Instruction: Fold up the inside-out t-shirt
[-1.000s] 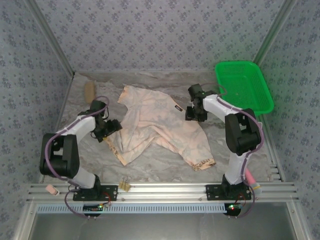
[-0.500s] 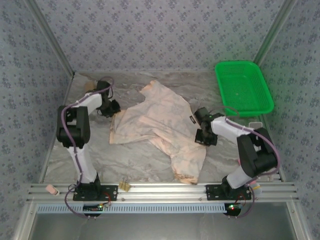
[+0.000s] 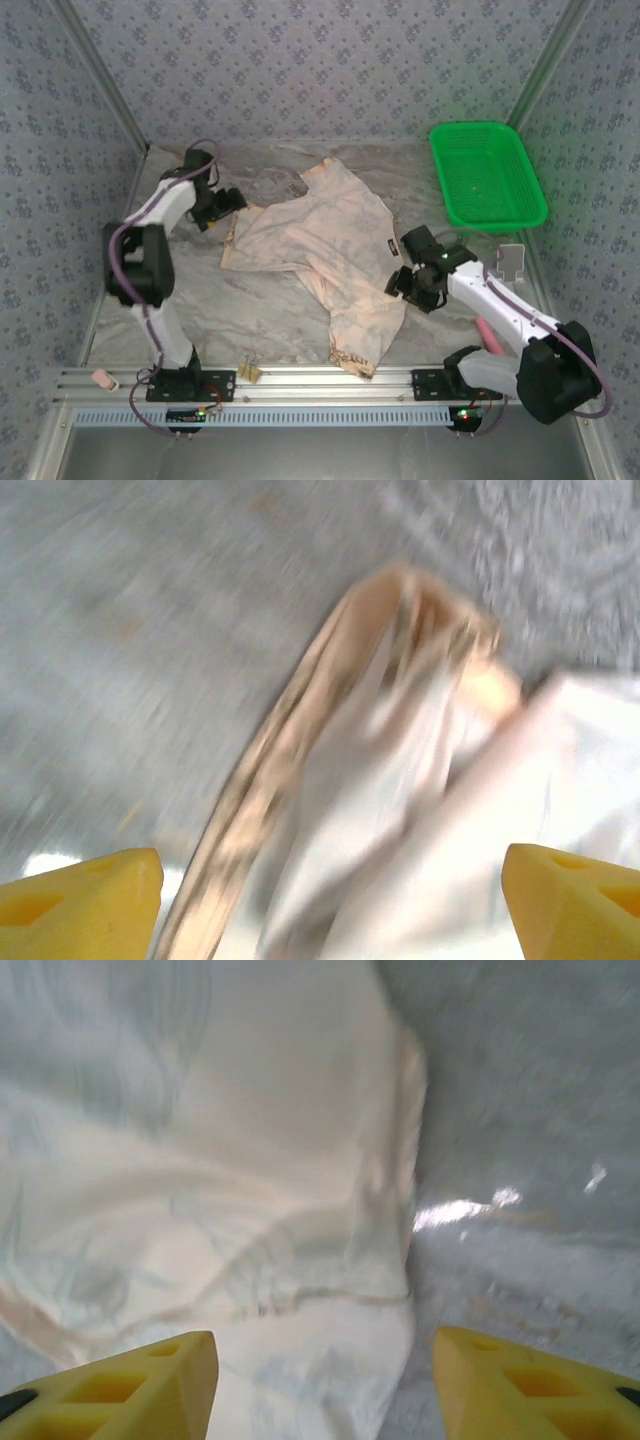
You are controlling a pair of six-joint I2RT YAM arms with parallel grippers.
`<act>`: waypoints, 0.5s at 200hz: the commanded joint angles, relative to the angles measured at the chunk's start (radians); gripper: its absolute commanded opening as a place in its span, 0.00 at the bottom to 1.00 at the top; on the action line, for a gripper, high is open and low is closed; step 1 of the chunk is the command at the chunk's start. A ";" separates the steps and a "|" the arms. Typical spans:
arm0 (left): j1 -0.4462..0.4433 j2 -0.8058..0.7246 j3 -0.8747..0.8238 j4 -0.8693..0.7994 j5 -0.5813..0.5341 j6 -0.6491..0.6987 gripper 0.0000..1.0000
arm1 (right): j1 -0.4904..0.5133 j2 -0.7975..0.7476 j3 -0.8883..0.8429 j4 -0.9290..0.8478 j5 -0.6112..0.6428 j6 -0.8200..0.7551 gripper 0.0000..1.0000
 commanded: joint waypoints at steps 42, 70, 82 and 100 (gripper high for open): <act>-0.020 -0.293 -0.500 0.059 0.022 -0.134 0.75 | 0.470 0.048 0.030 0.048 0.026 -0.389 0.66; -0.051 -0.249 -0.532 0.132 0.028 -0.164 0.71 | 0.637 0.114 0.097 0.108 0.124 -0.687 0.67; -0.060 -0.223 -0.517 0.139 0.010 -0.156 0.71 | 0.682 0.120 0.103 0.162 0.133 -0.821 0.67; -0.060 -0.188 -0.495 0.150 -0.004 -0.151 0.71 | 0.716 0.152 0.113 0.180 0.182 -0.992 0.68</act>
